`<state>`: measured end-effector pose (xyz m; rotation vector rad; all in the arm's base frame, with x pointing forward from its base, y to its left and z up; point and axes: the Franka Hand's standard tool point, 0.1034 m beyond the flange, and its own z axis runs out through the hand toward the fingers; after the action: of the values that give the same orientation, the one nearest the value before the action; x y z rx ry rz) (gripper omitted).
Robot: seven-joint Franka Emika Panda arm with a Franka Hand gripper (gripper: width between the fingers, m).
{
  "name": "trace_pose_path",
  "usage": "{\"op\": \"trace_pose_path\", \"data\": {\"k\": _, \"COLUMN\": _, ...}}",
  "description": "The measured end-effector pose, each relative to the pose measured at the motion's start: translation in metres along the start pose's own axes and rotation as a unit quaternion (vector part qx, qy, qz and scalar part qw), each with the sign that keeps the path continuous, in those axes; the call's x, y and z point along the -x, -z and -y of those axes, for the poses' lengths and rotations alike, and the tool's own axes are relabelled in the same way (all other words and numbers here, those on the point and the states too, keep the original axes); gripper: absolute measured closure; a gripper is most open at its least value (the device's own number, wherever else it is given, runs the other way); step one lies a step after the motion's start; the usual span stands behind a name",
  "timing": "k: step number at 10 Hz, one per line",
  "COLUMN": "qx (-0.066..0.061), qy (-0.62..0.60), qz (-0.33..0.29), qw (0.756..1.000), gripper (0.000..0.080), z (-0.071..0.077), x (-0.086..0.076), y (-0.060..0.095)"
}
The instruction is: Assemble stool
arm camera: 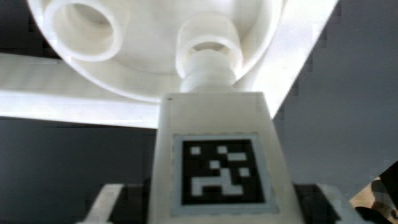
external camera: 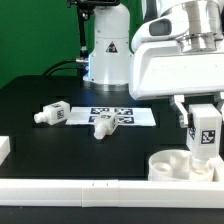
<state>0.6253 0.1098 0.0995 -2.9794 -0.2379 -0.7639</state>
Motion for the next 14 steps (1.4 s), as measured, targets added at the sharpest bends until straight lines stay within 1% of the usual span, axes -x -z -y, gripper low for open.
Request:
{"op": "trace_pose_path", "data": {"k": 4, "qx": 0.0, "qy": 0.0, "qz": 0.004, "qw": 1.0, "gripper": 0.0466, "z": 0.0, "x": 0.004, "y": -0.008}}
{"op": "trace_pose_path", "data": {"k": 6, "qx": -0.002, "qy": 0.001, "qz": 0.009, "qw": 1.0, "gripper": 0.0466, "z": 0.003, "x": 0.01, "y": -0.014}}
{"op": "trace_pose_path", "data": {"k": 11, "qx": 0.002, "qy": 0.003, "qz": -0.012, "qw": 1.0, "gripper": 0.0466, "z": 0.004, "x": 0.01, "y": -0.015}}
{"op": "trace_pose_path", "data": {"k": 12, "qx": 0.002, "qy": 0.003, "qz": -0.012, "qw": 1.0, "gripper": 0.0445, "z": 0.004, "x": 0.01, "y": -0.015}}
{"op": "trace_pose_path", "data": {"k": 13, "qx": 0.002, "qy": 0.003, "qz": -0.012, "qw": 1.0, "gripper": 0.0445, "z": 0.004, "x": 0.01, "y": -0.015}}
{"op": "trace_pose_path", "data": {"k": 14, "qx": 0.002, "qy": 0.003, "qz": -0.012, "qw": 1.0, "gripper": 0.0266, "z": 0.004, "x": 0.011, "y": -0.015}}
